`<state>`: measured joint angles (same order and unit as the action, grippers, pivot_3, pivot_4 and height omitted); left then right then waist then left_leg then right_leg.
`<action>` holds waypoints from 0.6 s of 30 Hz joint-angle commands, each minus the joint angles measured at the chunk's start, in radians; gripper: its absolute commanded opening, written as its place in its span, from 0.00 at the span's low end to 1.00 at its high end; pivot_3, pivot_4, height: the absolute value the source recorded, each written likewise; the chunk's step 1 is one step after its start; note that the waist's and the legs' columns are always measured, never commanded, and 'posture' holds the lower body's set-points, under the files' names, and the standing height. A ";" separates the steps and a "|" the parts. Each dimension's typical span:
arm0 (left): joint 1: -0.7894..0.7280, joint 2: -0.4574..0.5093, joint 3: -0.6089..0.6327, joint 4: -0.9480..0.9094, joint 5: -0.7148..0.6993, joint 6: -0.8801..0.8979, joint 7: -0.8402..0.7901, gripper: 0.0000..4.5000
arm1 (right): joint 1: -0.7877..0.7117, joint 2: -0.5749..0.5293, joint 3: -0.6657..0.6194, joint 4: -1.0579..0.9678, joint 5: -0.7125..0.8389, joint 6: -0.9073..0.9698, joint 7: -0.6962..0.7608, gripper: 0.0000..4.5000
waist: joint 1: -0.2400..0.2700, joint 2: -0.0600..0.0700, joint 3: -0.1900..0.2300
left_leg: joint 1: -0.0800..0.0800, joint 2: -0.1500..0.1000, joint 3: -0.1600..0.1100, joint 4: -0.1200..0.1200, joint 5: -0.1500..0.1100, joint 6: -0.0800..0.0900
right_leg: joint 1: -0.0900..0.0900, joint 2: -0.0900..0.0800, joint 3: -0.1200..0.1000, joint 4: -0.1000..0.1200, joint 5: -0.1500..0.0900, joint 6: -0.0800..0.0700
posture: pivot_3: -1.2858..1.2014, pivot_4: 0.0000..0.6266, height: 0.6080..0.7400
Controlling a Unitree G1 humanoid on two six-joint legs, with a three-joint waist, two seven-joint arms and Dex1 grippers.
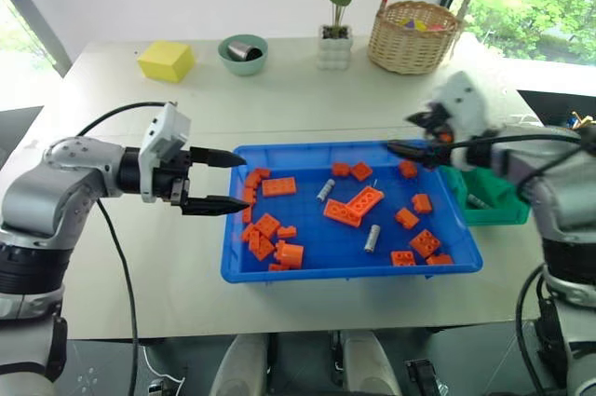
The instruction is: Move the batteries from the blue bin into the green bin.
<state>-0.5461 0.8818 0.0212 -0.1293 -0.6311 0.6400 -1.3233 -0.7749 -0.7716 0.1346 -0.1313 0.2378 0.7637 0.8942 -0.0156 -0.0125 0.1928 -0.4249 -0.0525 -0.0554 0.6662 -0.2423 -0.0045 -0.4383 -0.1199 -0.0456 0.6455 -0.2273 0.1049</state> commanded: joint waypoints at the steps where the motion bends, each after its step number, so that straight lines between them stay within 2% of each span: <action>1: -0.024 0.002 0.021 -0.019 -0.003 -0.016 0.004 1.00 | -0.125 0.014 0.129 0.146 -0.090 -0.250 0.153 0.79 | -0.002 0.000 0.000 | 0.000 0.000 0.000 0.000 0.000 0.000 | 0.000 0.000 0.000 0.000 0.000 0.000 | 0.52 0.24 0.71; 6: -0.011 0.003 0.040 -0.047 -0.013 -0.009 0.026 1.00 | -0.287 0.085 0.344 0.460 -0.253 -0.678 0.403 0.79 | -0.005 0.000 0.000 | 0.000 0.000 0.000 -0.001 0.000 0.000 | 0.000 0.001 0.000 0.001 0.000 0.000 | 0.52 0.24 0.71; 10: 0.029 0.018 0.071 -0.092 -0.031 0.007 0.050 1.00 | -0.350 0.131 0.422 0.645 -0.329 -0.970 0.535 0.79 | -0.005 0.000 0.000 | 0.000 0.000 -0.001 -0.001 0.000 0.000 | -0.001 0.001 0.000 0.002 0.000 0.000 | 0.52 0.24 0.71; 18: 0.100 0.033 0.128 -0.166 -0.067 0.038 0.102 1.00 | -0.469 0.268 0.431 0.994 -0.447 -1.257 0.492 0.79 | -0.007 0.000 0.000 | 0.001 0.000 -0.002 -0.001 0.001 -0.002 | -0.002 0.001 0.000 0.003 0.000 0.000 | 0.52 0.24 0.71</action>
<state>-0.4492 0.9005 0.1096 -0.2654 -0.6753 0.6731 -1.2315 -1.2188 -0.5106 0.5826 0.8328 -0.1958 -0.4459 1.3955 -0.0226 -0.0127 0.1932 -0.4239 -0.0523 -0.0572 0.6647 -0.2407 -0.0075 -0.4401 -0.1187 -0.0454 0.6485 -0.2273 0.1044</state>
